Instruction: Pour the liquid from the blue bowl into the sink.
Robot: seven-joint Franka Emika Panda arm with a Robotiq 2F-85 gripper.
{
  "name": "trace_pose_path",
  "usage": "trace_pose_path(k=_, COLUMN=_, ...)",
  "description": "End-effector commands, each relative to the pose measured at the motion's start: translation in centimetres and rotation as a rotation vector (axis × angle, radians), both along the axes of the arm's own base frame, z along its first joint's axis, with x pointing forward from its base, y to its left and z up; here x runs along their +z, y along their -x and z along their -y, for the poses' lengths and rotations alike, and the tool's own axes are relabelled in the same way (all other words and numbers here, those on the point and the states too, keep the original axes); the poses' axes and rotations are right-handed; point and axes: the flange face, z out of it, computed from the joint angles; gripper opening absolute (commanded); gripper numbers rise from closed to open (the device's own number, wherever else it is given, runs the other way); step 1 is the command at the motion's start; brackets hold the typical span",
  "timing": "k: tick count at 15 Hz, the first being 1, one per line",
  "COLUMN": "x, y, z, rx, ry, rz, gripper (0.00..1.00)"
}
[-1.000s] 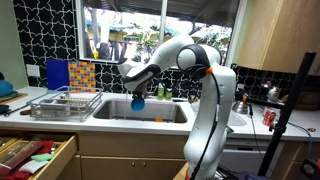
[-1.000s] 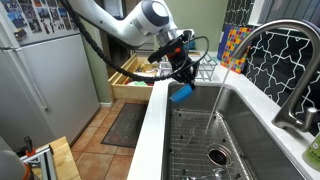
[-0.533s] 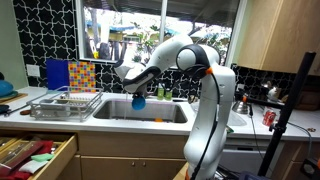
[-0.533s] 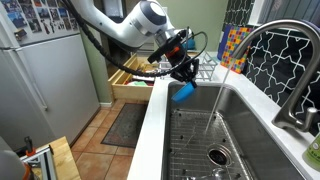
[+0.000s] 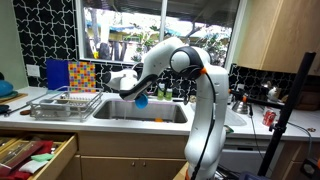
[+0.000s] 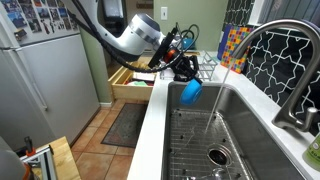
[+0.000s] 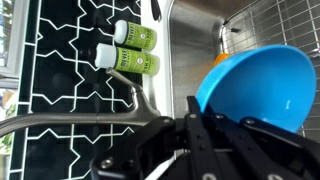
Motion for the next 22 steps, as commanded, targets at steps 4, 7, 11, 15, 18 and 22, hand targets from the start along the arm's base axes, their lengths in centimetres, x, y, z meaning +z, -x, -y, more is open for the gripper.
trace_pose_path(k=4, x=-4.8, y=-4.9, z=-2.1, rx=0.089, ry=0.364, rz=0.013, gripper=0.04)
trace_pose_path(k=7, x=-5.2, y=-6.7, z=-2.9, rx=0.170, ry=0.521, rz=0.025, gripper=0.04)
trace_pose_path(k=11, x=-5.2, y=-6.5, z=-2.9, rx=0.172, ry=0.487, rz=0.017, gripper=0.05)
trace_pose_path(k=15, x=-6.2, y=-7.4, z=-2.5, rx=0.183, ry=0.556, rz=0.037, gripper=0.04)
trace_pose_path(k=18, x=-7.3, y=-8.5, z=-2.5, rx=0.219, ry=0.604, rz=0.075, gripper=0.04)
trace_pose_path(k=22, x=-9.0, y=-9.8, z=-2.5, rx=0.244, ry=0.655, rz=0.117, gripper=0.04)
